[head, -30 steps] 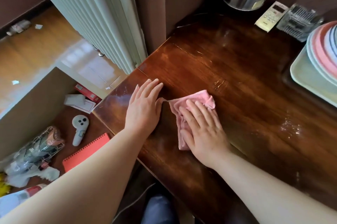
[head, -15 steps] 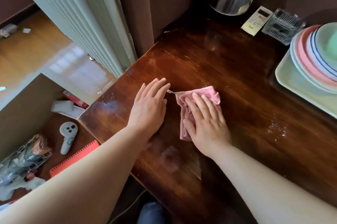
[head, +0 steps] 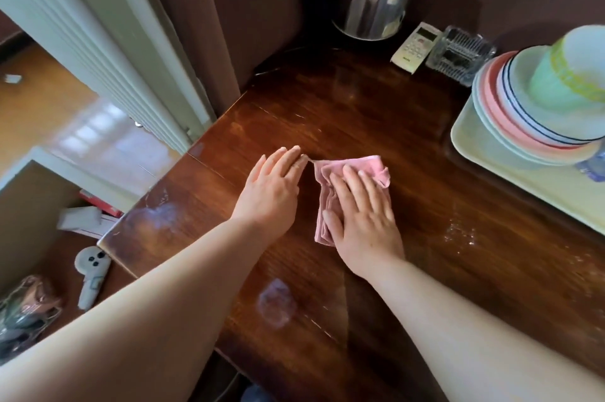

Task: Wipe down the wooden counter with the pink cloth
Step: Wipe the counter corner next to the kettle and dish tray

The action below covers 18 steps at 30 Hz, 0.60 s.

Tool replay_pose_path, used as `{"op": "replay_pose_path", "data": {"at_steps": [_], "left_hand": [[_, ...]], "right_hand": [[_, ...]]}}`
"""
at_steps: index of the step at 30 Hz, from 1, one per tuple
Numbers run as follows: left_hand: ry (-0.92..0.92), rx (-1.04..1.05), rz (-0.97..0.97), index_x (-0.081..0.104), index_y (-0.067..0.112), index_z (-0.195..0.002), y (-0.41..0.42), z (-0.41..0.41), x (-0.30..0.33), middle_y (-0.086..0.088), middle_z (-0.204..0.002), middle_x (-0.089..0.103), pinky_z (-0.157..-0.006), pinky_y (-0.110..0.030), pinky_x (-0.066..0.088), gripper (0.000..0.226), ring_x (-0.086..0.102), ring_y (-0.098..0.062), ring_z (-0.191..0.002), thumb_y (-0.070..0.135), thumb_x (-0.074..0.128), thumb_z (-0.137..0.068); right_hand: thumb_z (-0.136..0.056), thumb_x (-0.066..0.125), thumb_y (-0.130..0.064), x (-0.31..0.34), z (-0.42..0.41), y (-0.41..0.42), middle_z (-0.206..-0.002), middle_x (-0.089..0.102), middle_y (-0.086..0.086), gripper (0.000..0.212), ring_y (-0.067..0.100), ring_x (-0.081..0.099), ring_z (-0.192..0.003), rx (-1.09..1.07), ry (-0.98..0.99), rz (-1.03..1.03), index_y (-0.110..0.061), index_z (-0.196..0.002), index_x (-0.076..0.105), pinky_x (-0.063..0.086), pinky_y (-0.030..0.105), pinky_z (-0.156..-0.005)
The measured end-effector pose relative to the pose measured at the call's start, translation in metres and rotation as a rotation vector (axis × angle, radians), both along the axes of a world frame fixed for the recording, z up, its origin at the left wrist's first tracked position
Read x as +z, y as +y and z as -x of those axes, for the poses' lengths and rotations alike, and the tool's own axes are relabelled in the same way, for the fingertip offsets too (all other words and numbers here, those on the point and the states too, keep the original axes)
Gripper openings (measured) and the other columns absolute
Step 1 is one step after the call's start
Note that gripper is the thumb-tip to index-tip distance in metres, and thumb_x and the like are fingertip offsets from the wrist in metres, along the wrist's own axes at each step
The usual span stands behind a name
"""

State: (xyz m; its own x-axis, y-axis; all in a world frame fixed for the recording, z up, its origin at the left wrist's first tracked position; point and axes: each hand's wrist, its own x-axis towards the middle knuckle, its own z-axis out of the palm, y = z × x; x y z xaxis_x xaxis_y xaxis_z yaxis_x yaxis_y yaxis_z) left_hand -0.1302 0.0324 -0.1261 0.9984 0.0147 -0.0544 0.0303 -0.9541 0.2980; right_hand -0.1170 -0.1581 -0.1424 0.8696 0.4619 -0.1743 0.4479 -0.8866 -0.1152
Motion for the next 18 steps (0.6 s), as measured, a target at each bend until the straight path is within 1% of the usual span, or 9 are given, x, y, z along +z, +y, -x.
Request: {"op": "replay_pose_path", "data": {"at_steps": [3, 4, 7, 9, 11, 13, 15, 16, 18], "left_hand": [[-0.012, -0.03, 0.011, 0.025, 0.024, -0.152, -0.01, -0.001, 0.001, 0.003, -0.161, 0.016, -0.121, -0.036, 0.0, 0.054, 0.005, -0.016, -0.149, 0.018, 0.04, -0.1], [-0.015, -0.05, 0.013, 0.025, 0.024, -0.152, -0.013, -0.002, 0.001, 0.004, -0.161, 0.016, -0.121, -0.036, 0.0, 0.054, 0.005, -0.016, -0.149, 0.019, 0.039, -0.101], [-0.014, -0.094, 0.017, 0.023, 0.025, -0.153, -0.021, -0.008, 0.003, 0.004, -0.161, 0.016, -0.12, -0.034, -0.002, 0.053, 0.004, -0.015, -0.149, 0.019, 0.036, -0.102], [-0.006, -0.093, 0.016, 0.022, 0.025, -0.153, -0.027, -0.011, 0.004, 0.004, -0.161, 0.014, -0.12, -0.033, -0.004, 0.052, 0.002, -0.015, -0.149, 0.02, 0.034, -0.103], [0.026, -0.087, 0.006, 0.018, 0.025, -0.154, -0.033, -0.014, 0.005, 0.004, -0.162, 0.009, -0.12, -0.033, -0.006, 0.053, -0.002, -0.015, -0.149, 0.022, 0.033, -0.103], [0.082, -0.067, -0.013, 0.011, 0.026, -0.155, -0.04, -0.018, 0.007, 0.004, -0.162, 0.002, -0.119, -0.035, -0.008, 0.056, -0.007, -0.016, -0.149, 0.024, 0.034, -0.104], [0.16, -0.006, -0.05, 0.001, 0.025, -0.155, -0.045, -0.029, 0.013, 0.002, -0.162, -0.006, -0.117, -0.038, -0.009, 0.067, -0.011, -0.018, -0.148, 0.025, 0.042, -0.102], [0.207, 0.015, -0.096, -0.004, 0.024, -0.154, -0.045, -0.037, 0.016, 0.001, -0.162, -0.01, -0.117, -0.04, -0.009, 0.077, -0.013, -0.02, -0.148, 0.028, 0.05, -0.099], [0.325, -0.01, -0.223, -0.012, 0.02, -0.153, -0.045, -0.055, 0.023, -0.001, -0.161, -0.018, -0.116, -0.042, -0.01, 0.099, -0.017, -0.022, -0.147, 0.037, 0.063, -0.09]], "right_hand": [[-0.105, 0.016, -0.052, 0.003, 0.026, -0.015, -0.169, 0.005, 0.0, 0.063, 0.02, 0.0, -0.156, -0.003, 0.018, -0.031, -0.025, -0.162, 0.012, 0.009, 0.046, -0.126], [-0.103, 0.013, -0.053, 0.002, 0.026, -0.021, -0.169, 0.005, -0.001, 0.065, 0.02, 0.0, -0.156, 0.004, 0.033, -0.025, -0.026, -0.162, 0.012, 0.009, 0.046, -0.126], [-0.103, 0.009, -0.056, 0.001, -0.009, -0.023, -0.169, -0.004, -0.004, 0.065, 0.018, -0.009, -0.156, -0.056, 0.038, -0.011, -0.03, -0.162, 0.002, -0.002, 0.043, -0.126], [-0.103, 0.009, -0.055, 0.0, -0.034, -0.021, -0.169, -0.011, -0.004, 0.064, 0.018, -0.015, -0.155, -0.13, 0.049, 0.02, -0.031, -0.161, -0.005, -0.006, 0.043, -0.126], [-0.104, 0.009, -0.053, 0.0, -0.036, -0.024, -0.169, -0.01, -0.002, 0.064, 0.019, -0.014, -0.155, -0.148, 0.031, 0.018, -0.03, -0.161, -0.005, -0.005, 0.044, -0.126], [-0.102, 0.006, -0.054, -0.001, -0.019, -0.029, -0.17, -0.003, 0.0, 0.065, 0.02, -0.008, -0.156, -0.145, 0.003, 0.008, -0.028, -0.162, 0.002, -0.002, 0.044, -0.126], [-0.099, 0.004, -0.056, -0.001, -0.009, -0.035, -0.17, 0.003, 0.0, 0.07, 0.021, -0.002, -0.156, -0.141, 0.016, -0.004, -0.027, -0.162, 0.009, 0.001, 0.044, -0.126], [-0.098, 0.005, -0.057, -0.001, -0.012, -0.036, -0.17, 0.005, 0.0, 0.07, 0.021, 0.0, -0.156, -0.134, 0.02, -0.014, -0.027, -0.162, 0.011, 0.003, 0.044, -0.126], [-0.1, 0.008, -0.056, 0.0, -0.031, -0.037, -0.17, 0.006, 0.0, 0.068, 0.021, 0.001, -0.156, -0.149, 0.01, -0.038, -0.029, -0.162, 0.012, 0.002, 0.044, -0.126]]}}
